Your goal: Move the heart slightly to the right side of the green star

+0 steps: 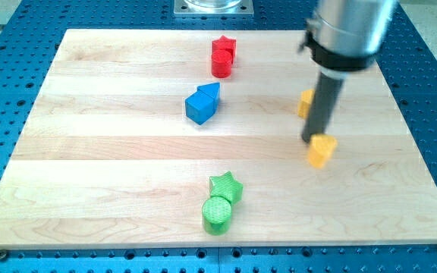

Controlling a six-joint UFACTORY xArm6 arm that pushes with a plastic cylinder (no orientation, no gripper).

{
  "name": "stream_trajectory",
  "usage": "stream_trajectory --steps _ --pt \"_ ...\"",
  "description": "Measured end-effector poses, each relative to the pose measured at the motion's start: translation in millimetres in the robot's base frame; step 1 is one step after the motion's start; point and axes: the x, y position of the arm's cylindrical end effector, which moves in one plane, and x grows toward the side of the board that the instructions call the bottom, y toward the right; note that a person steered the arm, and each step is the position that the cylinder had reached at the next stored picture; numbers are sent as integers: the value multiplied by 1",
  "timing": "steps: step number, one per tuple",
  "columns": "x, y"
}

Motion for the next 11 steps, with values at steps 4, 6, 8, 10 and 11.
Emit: stream_trajectory --steps 4,6,8,10,11 --pt "56 -21" --pt "126 15" --pt "119 86" --pt "92 54" --pt "92 22"
